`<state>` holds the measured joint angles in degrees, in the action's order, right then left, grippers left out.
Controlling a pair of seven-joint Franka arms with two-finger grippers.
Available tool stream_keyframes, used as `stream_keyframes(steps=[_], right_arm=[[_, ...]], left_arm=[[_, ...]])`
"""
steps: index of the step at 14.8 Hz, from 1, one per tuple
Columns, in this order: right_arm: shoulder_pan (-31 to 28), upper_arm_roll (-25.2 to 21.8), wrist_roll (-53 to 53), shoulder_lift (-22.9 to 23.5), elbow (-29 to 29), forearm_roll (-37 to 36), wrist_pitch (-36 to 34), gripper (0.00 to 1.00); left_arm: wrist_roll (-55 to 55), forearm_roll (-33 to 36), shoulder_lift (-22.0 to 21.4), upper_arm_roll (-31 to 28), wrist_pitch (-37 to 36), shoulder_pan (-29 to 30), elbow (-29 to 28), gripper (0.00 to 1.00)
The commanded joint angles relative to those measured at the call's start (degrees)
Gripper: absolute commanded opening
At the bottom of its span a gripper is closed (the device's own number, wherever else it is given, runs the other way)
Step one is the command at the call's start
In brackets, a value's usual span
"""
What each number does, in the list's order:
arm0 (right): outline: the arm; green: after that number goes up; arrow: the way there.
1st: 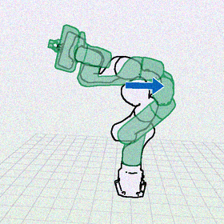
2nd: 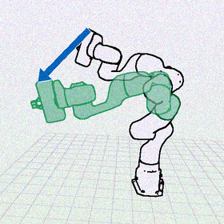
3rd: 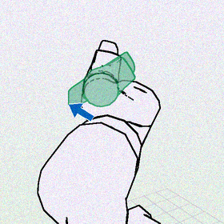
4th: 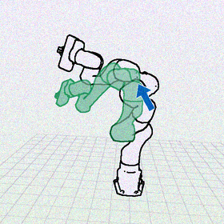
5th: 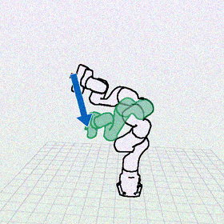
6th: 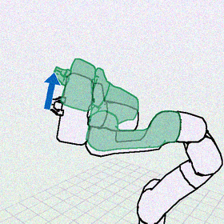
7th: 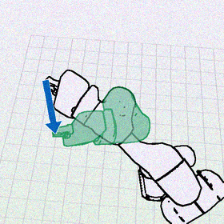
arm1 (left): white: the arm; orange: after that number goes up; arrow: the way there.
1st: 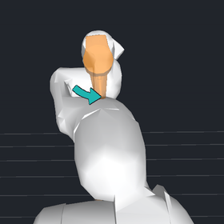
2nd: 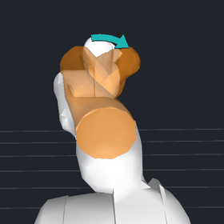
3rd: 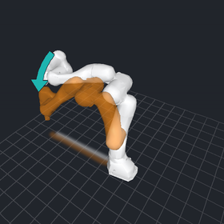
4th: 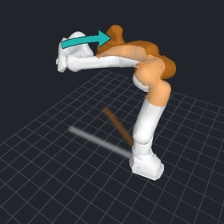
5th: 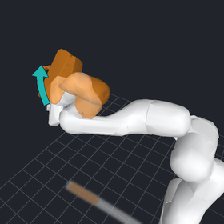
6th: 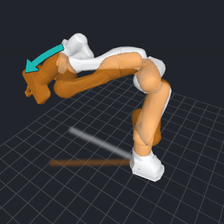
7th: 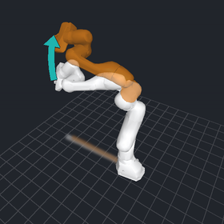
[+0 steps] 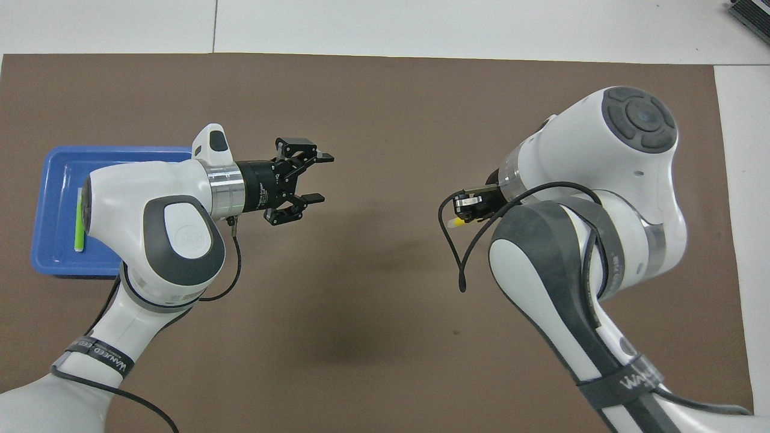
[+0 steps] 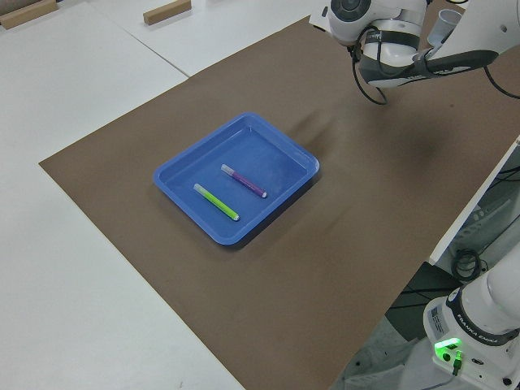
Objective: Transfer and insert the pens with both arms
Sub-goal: 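Open the left gripper while the right gripper carries the pen to the cup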
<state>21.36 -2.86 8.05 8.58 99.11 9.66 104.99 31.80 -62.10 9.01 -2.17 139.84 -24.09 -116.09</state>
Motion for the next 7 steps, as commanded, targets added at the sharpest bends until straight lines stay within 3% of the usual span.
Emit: stream_keyframes(steps=[1, 4, 7], right_arm=[[-3.77, 0.48, -9.15, -2.33, 0.03, -7.35, -5.56, 0.0], [-8.86, 0.48, -20.32, -4.27, 0.82, -14.91, -9.01, 0.0], [-15.71, 0.57, -30.52, -4.54, 2.05, -16.43, -8.31, 0.0]], left_arm=[[-1.39, 9.32, -2.51, -0.38, -2.89, 2.37, -2.57, 0.8], [-5.06, 23.04, -2.51, -0.38, -9.92, 7.82, -1.16, 0.8], [-16.55, 25.97, -3.03, -0.47, -12.47, 13.62, -1.6, 0.8]])
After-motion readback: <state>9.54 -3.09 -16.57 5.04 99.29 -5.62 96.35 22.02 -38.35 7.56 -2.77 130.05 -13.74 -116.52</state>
